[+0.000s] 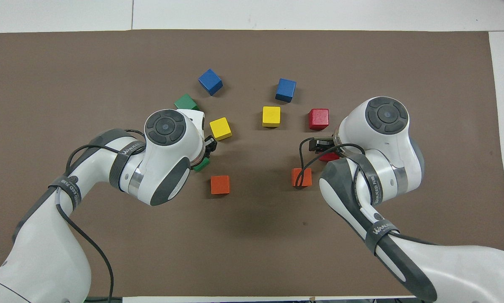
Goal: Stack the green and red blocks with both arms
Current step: 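Grasp green with the left gripper while the right gripper grasps red, then set green down apart while the right gripper sets red down apart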
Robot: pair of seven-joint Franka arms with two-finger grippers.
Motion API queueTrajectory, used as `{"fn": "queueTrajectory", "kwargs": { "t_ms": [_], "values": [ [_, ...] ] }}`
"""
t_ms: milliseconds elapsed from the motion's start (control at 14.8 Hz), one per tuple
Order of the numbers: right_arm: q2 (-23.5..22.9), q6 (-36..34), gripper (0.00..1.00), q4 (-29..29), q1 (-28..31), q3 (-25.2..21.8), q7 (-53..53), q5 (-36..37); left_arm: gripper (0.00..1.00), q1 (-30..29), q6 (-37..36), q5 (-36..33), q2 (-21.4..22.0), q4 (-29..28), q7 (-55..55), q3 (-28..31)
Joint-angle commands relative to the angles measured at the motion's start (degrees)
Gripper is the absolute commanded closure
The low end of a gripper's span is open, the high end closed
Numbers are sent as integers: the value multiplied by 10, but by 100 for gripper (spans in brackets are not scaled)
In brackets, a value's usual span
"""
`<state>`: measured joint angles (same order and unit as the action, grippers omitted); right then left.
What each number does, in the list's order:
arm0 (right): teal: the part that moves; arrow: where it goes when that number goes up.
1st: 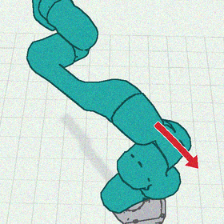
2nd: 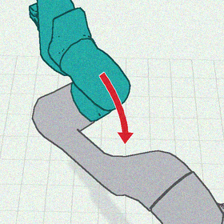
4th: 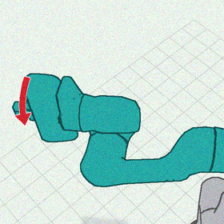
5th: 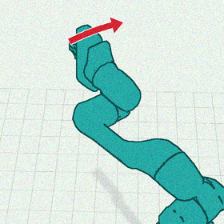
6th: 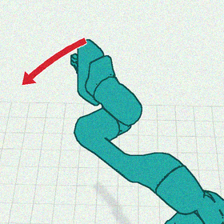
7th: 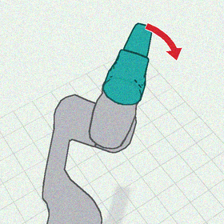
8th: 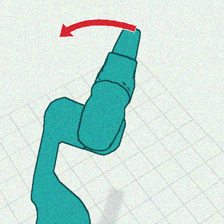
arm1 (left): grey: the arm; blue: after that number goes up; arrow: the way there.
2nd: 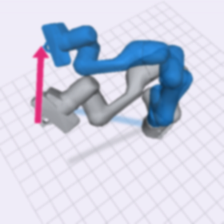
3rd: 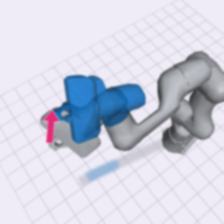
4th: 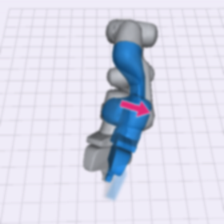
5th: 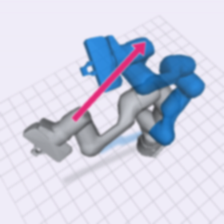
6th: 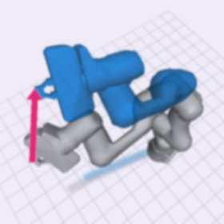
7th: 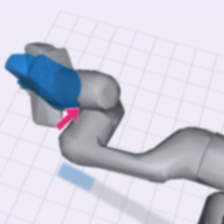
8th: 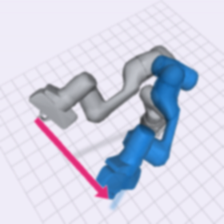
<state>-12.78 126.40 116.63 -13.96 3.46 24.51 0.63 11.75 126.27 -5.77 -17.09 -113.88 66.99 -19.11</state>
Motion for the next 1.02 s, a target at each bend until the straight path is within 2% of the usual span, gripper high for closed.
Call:
{"fn": "queueTrajectory", "kwargs": {
  "t_ms": [0,271,541,744,947],
  "values": [
    [15,20,2,25,10,5,-11,-4,100,-6,1,-13,20,-5,-31,10],
    [14,33,2,31,10,5,-14,-4,100,-54,-55,-13,58,-1,-162,8],
    [12,38,2,34,10,5,-15,-4,100,-116,-94,-12,70,14,-348,8],
    [10,39,2,36,10,5,-15,-4,100,-191,-89,-7,70,15,-496,8],
    [8,40,2,36,10,5,-16,-4,100,-251,-71,-7,70,15,-593,9]
  ]
}}
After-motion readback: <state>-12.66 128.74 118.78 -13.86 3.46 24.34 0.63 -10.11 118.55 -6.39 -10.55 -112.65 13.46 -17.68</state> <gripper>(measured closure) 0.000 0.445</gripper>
